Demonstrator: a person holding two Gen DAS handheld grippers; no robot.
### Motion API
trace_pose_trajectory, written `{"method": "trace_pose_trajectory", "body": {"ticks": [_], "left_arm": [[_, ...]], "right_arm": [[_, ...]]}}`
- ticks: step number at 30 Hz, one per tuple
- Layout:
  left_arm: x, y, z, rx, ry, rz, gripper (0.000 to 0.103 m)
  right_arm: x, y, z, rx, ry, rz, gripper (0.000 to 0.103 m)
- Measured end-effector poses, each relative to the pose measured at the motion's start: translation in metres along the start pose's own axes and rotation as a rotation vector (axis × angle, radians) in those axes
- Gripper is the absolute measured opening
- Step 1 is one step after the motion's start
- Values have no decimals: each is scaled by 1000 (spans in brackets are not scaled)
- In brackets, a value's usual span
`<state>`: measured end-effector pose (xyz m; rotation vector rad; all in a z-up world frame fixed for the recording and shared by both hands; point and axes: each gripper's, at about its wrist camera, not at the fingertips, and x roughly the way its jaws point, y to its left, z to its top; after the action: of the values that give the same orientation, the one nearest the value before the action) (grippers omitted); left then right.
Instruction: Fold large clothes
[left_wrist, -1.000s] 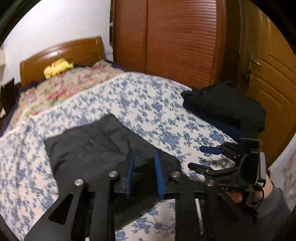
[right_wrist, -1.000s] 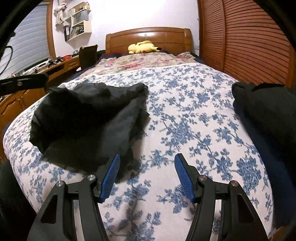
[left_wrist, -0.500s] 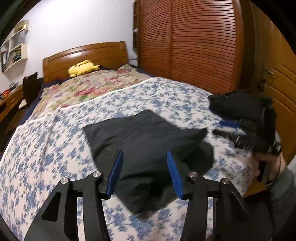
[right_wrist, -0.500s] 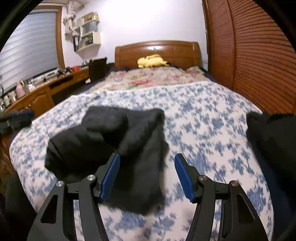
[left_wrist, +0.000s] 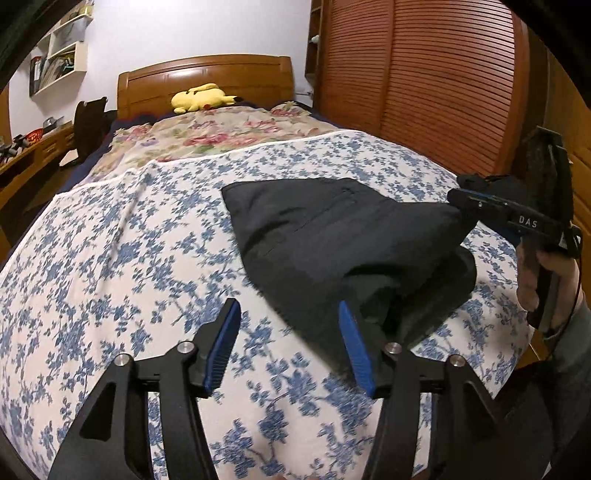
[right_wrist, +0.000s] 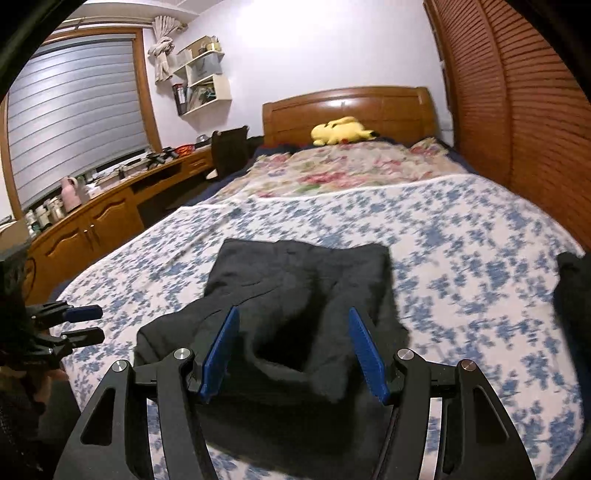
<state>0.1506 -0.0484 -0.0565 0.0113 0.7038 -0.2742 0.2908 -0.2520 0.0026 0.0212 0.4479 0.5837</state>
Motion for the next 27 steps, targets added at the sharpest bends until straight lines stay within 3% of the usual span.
{"method": "trace_pose_trajectory", "body": {"ticks": [2, 11, 14, 15, 18, 27], "left_arm": [[0, 5, -5, -8, 3, 0, 66], [3, 11, -17, -29, 27, 3, 67], [4, 10, -19, -29, 29, 1, 67], [4, 10, -19, -30, 29, 0, 67], [5, 9, -19, -30, 29, 0, 67], [6, 2, -16, -18, 27, -10, 67]], "right_arm": [[13, 0, -2, 0, 32, 26, 63], [54, 0, -13, -10, 155, 55, 63], [56, 3, -10, 0, 162, 79, 50], [57, 3, -10, 0, 163, 91, 38], [54, 7, -11, -21, 167, 112, 18], [9, 5, -4, -55, 24, 75, 6]]}}
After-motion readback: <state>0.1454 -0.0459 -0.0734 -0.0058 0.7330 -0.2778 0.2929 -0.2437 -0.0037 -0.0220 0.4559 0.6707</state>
